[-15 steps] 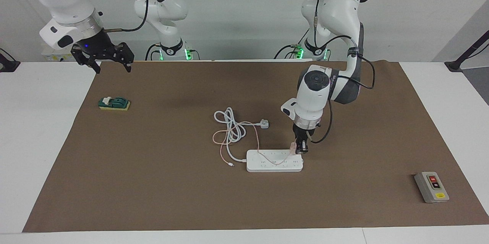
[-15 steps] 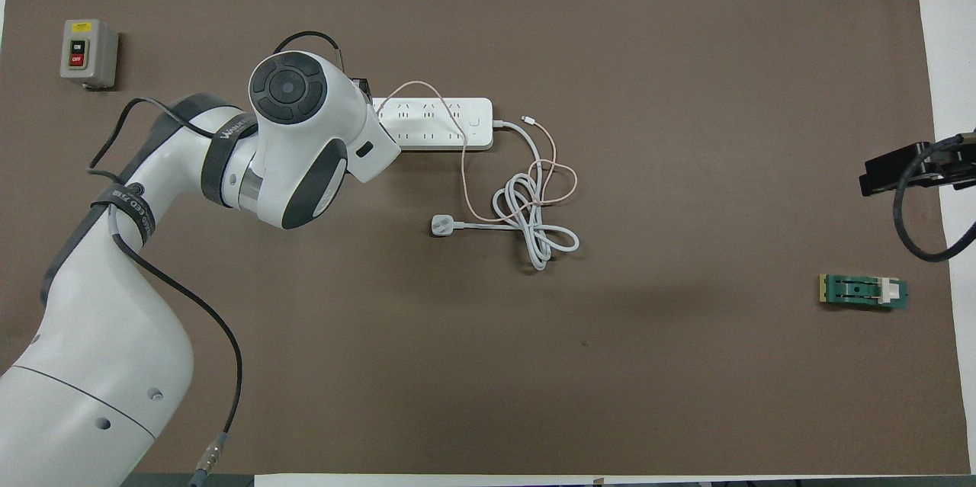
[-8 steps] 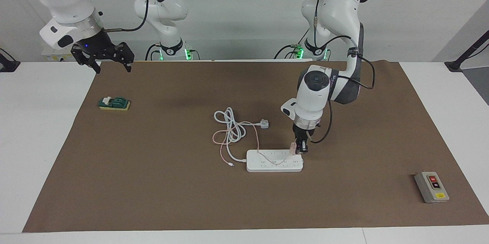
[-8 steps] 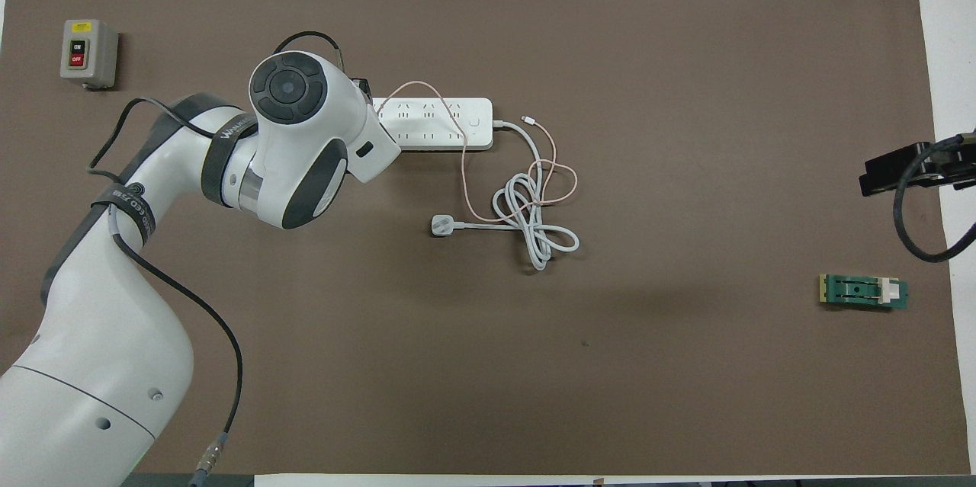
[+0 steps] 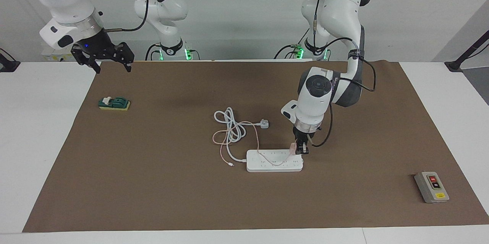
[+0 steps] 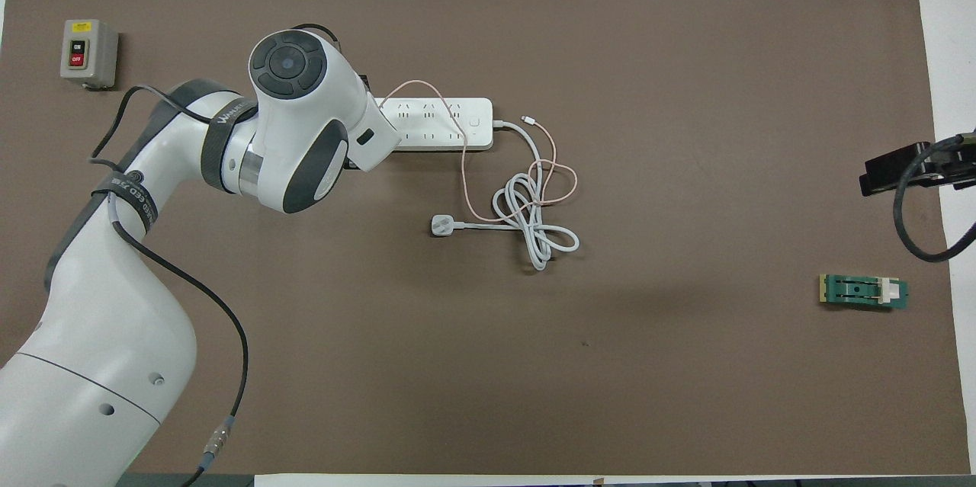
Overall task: Plug charger into power strip
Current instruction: 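Push the charger prongs into the power strip socket with the left gripper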
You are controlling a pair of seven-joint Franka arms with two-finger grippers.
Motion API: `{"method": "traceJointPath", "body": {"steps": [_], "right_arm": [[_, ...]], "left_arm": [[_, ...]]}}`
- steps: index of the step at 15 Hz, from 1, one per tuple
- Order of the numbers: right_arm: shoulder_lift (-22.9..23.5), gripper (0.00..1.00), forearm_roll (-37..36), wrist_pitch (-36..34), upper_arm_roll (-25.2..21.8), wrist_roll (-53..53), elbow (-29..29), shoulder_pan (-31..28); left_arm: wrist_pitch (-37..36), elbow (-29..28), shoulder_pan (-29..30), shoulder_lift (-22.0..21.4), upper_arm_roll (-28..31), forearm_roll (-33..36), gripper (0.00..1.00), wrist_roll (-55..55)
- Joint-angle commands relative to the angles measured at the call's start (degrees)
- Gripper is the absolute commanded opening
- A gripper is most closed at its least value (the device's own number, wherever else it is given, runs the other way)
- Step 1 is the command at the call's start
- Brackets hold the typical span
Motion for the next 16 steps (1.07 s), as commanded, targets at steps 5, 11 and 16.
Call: {"method": "traceJointPath", "body": {"steps": [5,11,16], "right_arm": [[-0.84,1.00,0.95,0.51,0.52,0.39,-0.79,-0.76],[-0.93,1.00,0.95,0.51,0.52,0.39,-0.88,-0.67],[-0.84,1.00,0.95,0.60,0.52,0.39,-0.79,-0.67]], "left_arm": [[-3.48,4.74,-0.37,3.98,-0.95,-1.89,0.00,-0.49],[-9.20,11.52,-1.69,8.90,-1.04,1.27,0.00,-0.49],[-5.07,9.32,-1.34,8.82,-1.13,0.66,0.01,0.21]]}}
